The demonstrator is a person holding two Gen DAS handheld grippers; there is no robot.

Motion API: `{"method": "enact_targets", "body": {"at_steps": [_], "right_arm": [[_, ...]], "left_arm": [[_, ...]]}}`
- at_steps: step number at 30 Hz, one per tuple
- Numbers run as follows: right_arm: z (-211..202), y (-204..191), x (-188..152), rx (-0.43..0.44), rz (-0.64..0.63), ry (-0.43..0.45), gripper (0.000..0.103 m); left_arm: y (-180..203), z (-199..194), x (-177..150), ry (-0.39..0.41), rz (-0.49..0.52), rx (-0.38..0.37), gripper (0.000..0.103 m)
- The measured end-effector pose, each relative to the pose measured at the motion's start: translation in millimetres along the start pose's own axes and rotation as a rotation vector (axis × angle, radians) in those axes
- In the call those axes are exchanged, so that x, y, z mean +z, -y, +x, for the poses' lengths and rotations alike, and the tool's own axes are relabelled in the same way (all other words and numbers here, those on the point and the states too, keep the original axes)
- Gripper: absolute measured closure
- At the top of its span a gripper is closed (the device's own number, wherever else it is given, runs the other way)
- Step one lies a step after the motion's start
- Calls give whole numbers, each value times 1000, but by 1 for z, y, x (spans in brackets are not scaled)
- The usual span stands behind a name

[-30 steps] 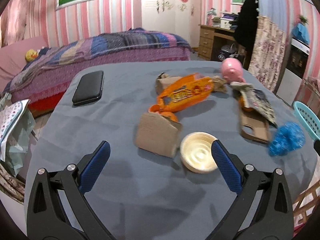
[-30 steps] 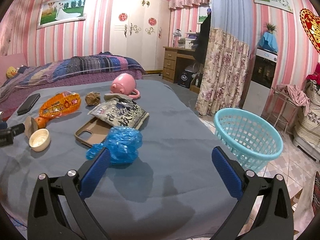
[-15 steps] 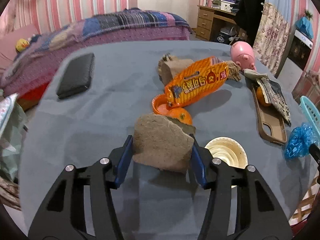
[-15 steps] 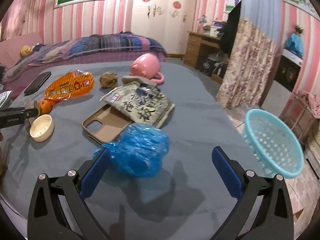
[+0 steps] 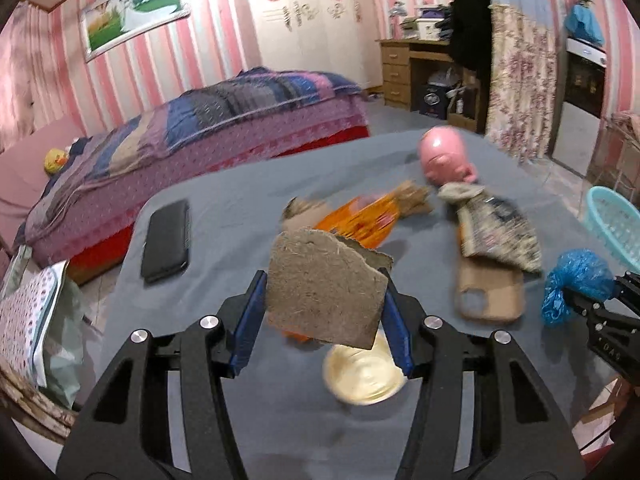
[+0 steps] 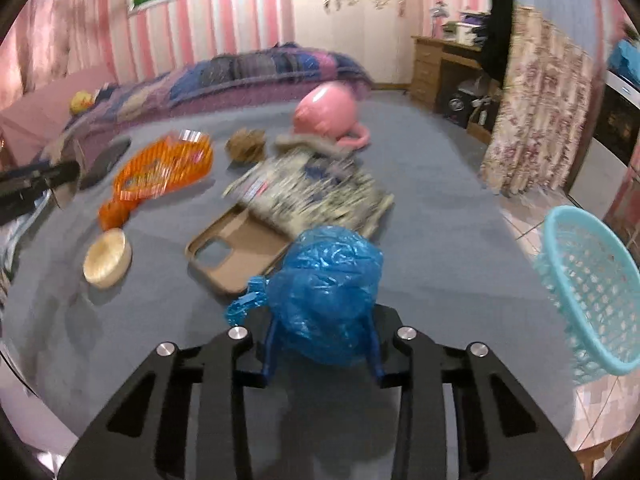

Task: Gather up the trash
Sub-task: 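Carry both items over the blue basket and open both grippers to drop them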

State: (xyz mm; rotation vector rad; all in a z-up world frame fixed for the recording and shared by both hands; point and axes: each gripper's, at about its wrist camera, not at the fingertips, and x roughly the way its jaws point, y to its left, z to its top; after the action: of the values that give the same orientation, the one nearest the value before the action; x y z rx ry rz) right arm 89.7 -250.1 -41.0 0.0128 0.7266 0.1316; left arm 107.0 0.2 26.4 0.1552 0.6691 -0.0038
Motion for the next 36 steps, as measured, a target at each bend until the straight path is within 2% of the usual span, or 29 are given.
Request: {"method": "enact_targets", "body": {"at_steps": [4, 11, 19, 23, 26, 31, 36], "right_arm": [[-32, 40, 16, -54, 75, 77, 69], [-81, 138, 45, -178, 213, 173, 69], [-98, 213, 57, -282, 276, 208, 69], [-90, 245, 51, -352, 298, 191, 69], [-84, 264, 45, -359, 323, 178, 69], [-78, 285, 44, -387, 307, 155, 69], [-73, 307, 28, -409, 335, 130, 69]], "left_arm": [[37, -11, 25, 43, 25, -53, 50], [111, -23, 72, 117, 62, -152, 50], [204, -24, 112, 155, 120, -274, 50], [252, -15, 119, 147, 157, -317, 50], [287, -5, 122, 131, 181, -366, 50], [348, 12, 115, 100, 231, -402, 50], [391, 31, 106, 66, 259, -440, 50]]}}
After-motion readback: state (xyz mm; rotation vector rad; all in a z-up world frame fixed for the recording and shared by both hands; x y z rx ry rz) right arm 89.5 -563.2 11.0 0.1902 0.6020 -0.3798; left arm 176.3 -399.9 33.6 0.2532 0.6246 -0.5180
